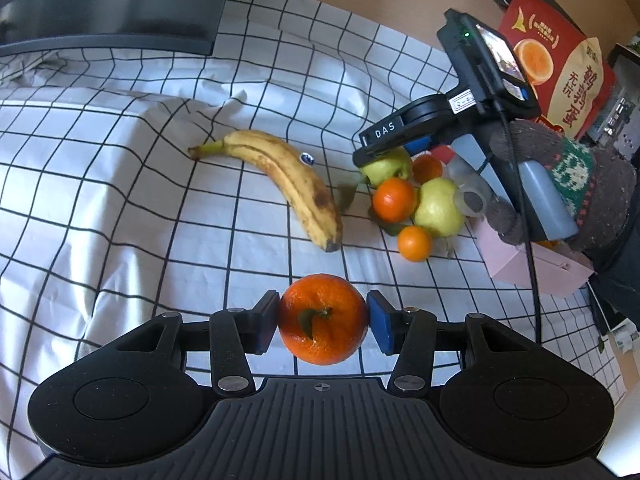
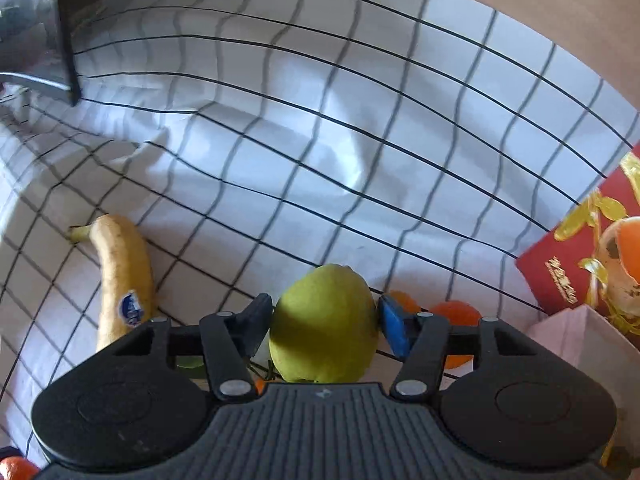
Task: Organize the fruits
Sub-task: 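Hold the mandarin in the left tool while the right tool grasps a green pear, then carry the mandarin into the pink box and open the left tool while the right tool carries the pear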
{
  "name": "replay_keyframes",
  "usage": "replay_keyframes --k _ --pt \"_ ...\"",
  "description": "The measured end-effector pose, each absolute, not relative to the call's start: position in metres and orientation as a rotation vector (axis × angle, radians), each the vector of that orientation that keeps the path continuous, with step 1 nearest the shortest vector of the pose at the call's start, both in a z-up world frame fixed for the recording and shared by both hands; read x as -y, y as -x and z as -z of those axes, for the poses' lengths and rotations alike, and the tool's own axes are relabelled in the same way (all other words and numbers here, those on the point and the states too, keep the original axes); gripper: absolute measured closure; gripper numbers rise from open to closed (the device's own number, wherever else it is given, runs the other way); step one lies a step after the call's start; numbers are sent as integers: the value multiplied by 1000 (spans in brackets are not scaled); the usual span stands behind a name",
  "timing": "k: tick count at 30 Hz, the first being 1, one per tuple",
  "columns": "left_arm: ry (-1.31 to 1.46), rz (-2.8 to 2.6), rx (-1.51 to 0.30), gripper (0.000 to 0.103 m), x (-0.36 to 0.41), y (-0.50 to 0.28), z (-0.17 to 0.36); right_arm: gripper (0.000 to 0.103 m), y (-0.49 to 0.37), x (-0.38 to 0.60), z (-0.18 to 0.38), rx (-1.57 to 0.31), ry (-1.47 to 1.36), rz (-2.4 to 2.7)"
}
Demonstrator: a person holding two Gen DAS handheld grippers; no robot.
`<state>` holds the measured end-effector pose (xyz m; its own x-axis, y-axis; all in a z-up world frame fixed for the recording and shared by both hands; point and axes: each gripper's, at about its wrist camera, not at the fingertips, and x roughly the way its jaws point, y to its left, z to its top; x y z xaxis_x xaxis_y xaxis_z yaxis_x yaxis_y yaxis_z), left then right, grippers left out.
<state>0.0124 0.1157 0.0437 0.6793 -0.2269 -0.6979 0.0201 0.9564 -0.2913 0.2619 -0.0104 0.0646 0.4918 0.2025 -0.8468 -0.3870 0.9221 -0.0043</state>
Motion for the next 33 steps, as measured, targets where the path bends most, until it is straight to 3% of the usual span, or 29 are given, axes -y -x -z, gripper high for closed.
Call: replay_keyframes --k 6,12,19,26,33 --pt "260 123 -847 50 -115 -17 -39 44 -253 -6 -65 -954 272 -427" --pt "269 117 -856 50 -118 -17 -36 44 -276 1 -50 -1089 211 -460" --pt "271 121 -863 50 -118 -19 -35 45 -277 5 -48 -1118 208 -488" --pt "223 177 -851 50 -97 -22 -46 45 -227 49 -105 -918 54 -527" --pt "155 322 -799 50 -43 -40 -72 45 -105 131 -169 -623 9 -451"
